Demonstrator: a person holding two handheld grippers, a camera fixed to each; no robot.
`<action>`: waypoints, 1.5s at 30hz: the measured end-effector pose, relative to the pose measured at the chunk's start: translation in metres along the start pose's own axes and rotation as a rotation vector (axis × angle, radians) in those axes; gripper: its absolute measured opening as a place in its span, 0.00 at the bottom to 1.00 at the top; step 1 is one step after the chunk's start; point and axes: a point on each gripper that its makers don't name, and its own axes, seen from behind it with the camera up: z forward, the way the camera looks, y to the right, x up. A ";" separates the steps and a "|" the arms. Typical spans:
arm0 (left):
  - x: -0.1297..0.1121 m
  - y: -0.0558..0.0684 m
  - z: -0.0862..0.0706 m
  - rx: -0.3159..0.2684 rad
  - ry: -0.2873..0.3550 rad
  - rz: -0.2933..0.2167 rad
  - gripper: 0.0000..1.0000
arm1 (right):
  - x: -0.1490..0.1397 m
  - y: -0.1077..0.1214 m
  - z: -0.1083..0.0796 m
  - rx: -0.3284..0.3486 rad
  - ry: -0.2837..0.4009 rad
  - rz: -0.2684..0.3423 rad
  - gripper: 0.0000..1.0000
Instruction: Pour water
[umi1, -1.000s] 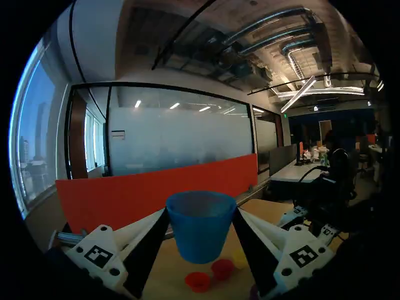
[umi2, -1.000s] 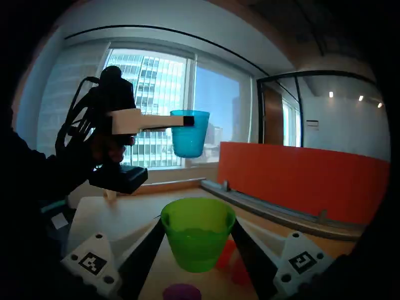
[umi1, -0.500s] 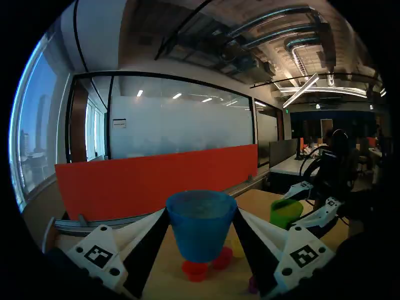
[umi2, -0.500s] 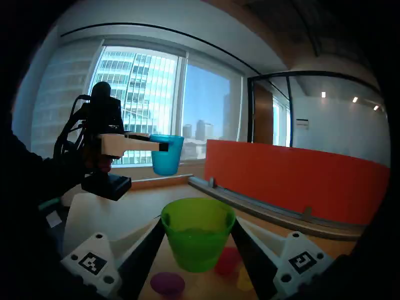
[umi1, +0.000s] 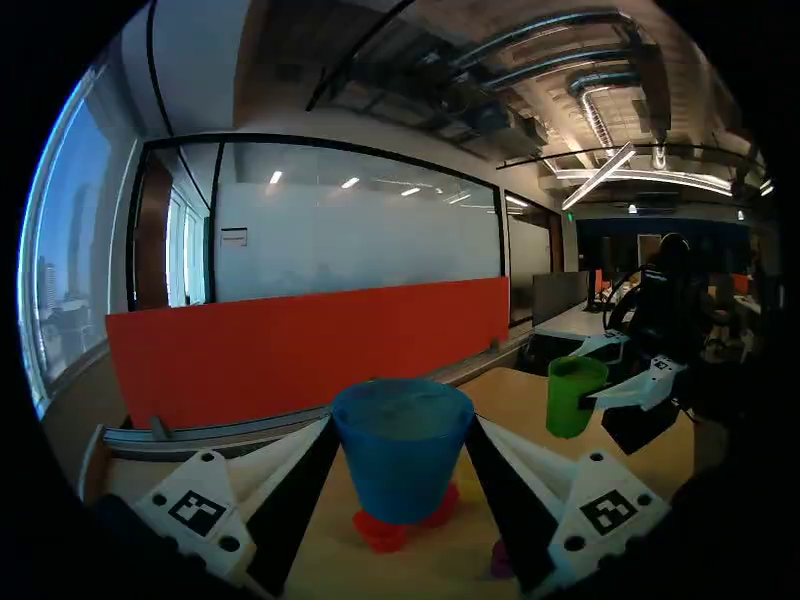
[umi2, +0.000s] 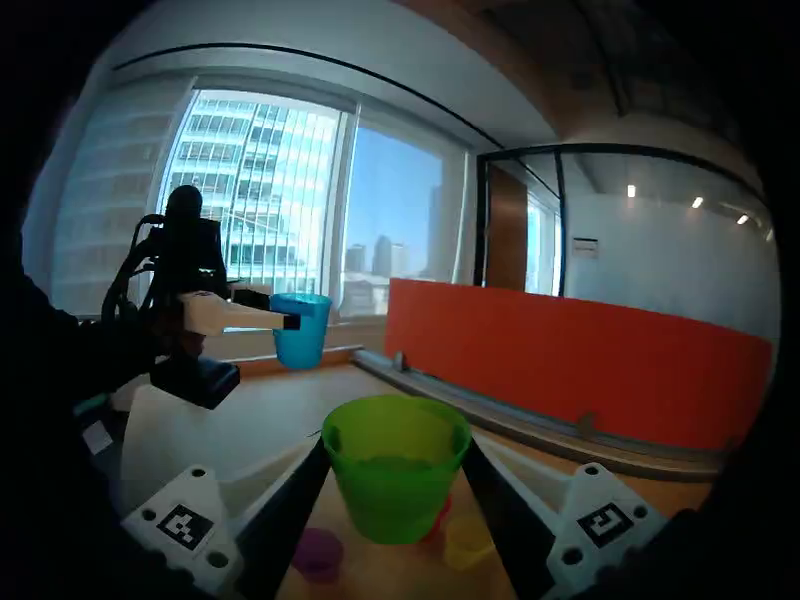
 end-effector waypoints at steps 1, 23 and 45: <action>-0.001 0.001 0.000 -0.003 -0.003 -0.001 0.87 | 0.000 0.002 -0.002 -0.004 -0.002 -0.002 0.90; -0.049 0.007 -0.007 -0.024 -0.095 0.014 0.87 | -0.003 0.028 -0.028 -0.056 -0.041 0.000 0.90; -0.104 0.019 -0.002 -0.076 -0.268 0.072 0.87 | -0.041 0.033 -0.031 -0.024 -0.174 0.006 0.91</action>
